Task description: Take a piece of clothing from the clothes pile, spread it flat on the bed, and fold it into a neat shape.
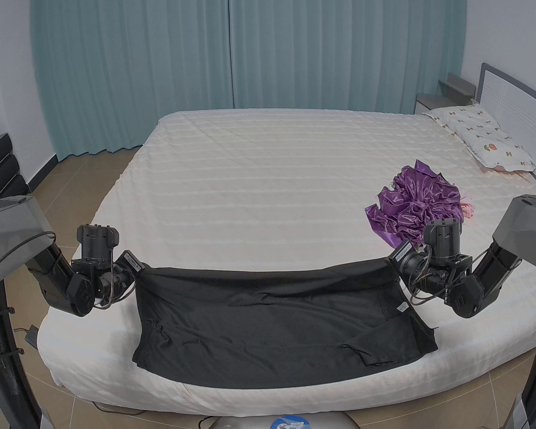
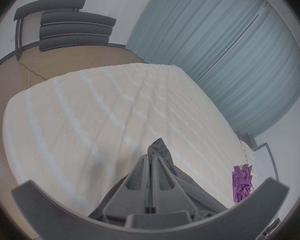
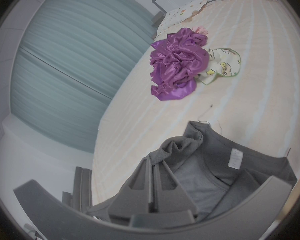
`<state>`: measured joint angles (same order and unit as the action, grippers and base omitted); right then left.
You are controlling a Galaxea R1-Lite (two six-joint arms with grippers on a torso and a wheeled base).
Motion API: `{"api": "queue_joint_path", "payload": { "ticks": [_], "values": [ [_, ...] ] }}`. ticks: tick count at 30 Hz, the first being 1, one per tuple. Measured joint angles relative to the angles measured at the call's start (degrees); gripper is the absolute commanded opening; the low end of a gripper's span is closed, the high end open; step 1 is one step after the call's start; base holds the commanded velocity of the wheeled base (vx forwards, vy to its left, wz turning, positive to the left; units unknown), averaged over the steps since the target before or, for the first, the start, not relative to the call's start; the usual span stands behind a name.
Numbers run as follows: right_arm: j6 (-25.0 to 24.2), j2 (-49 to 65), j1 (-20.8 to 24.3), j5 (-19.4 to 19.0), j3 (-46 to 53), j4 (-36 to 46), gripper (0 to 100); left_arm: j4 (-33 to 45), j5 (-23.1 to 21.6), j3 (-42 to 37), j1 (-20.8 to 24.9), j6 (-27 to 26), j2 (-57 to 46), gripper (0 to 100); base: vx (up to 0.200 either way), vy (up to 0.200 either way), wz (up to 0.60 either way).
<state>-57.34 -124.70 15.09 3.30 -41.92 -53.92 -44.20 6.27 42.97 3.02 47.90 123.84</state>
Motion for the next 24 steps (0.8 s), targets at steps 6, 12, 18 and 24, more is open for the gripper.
{"api": "queue_joint_path", "payload": {
  "ticks": [6,12,18,24],
  "values": [
    [2.41,-0.55,-0.07,-0.24,4.14,-0.24,0,0.00,-0.02,-3.64,-0.02,-4.16,0.20,0,0.000,0.000,0.00],
    [2.80,0.09,-0.33,-1.89,5.29,-2.29,0,-0.05,-0.06,-4.17,-0.05,-5.25,0.27,0,0.000,0.000,0.00],
    [2.47,-0.27,-0.33,-2.18,1.27,-6.73,0,-0.02,0.05,0.46,-0.11,-2.28,0.57,0,0.000,0.000,0.00],
    [2.58,-1.12,-0.32,-1.96,-1.43,-15.82,0,-1.50,0.18,2.84,-0.27,2.44,0.63,0,0.000,0.000,0.00]
  ]
}}
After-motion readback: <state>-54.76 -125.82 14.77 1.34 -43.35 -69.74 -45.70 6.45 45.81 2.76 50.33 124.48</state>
